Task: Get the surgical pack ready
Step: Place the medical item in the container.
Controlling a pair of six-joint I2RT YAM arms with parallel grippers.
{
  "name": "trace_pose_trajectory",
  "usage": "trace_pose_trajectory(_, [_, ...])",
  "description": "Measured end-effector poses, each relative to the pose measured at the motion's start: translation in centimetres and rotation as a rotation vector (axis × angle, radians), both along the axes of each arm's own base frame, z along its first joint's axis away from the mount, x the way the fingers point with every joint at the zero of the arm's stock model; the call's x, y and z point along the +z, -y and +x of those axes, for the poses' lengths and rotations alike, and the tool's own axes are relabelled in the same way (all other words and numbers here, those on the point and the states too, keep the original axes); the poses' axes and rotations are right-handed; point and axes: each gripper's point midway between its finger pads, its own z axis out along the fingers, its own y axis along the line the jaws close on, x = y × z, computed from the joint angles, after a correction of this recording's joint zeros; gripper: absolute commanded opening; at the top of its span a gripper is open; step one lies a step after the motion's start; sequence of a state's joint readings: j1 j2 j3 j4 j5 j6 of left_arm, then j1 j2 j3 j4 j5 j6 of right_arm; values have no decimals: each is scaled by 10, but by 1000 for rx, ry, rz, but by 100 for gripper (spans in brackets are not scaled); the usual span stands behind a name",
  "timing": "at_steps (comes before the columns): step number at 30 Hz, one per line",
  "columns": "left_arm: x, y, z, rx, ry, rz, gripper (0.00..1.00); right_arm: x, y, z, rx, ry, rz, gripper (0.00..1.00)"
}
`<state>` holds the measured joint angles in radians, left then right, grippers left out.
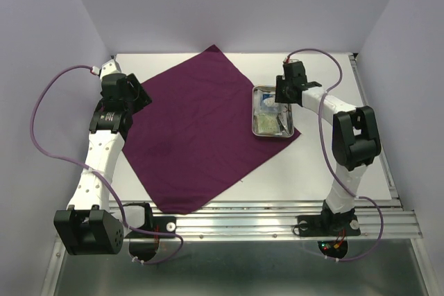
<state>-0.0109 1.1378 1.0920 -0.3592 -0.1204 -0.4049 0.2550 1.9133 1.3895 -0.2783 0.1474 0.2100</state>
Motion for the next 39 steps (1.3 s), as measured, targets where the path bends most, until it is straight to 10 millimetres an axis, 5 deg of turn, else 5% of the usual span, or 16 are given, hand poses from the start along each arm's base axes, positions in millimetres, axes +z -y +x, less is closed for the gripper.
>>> trace_pose_trajectory(14, [1,-1,-1,1,2,4,70,23,-5,3,1,44,39,61])
trace_pose_trajectory(20, [1,-1,-1,3,2,5,70,42,-17,1,17,70,118,36])
trace_pose_trajectory(24, [1,-1,-1,3,2,6,70,30,-23,0,18,38,150,33])
trace_pose_trajectory(32, [0,-2,-2,8,-1,9,70,-30,-23,-3,-8,-87,140,34])
trace_pose_trajectory(39, [1,-2,-3,9,3,9,70,2,-25,-1,-2,-28,159,38])
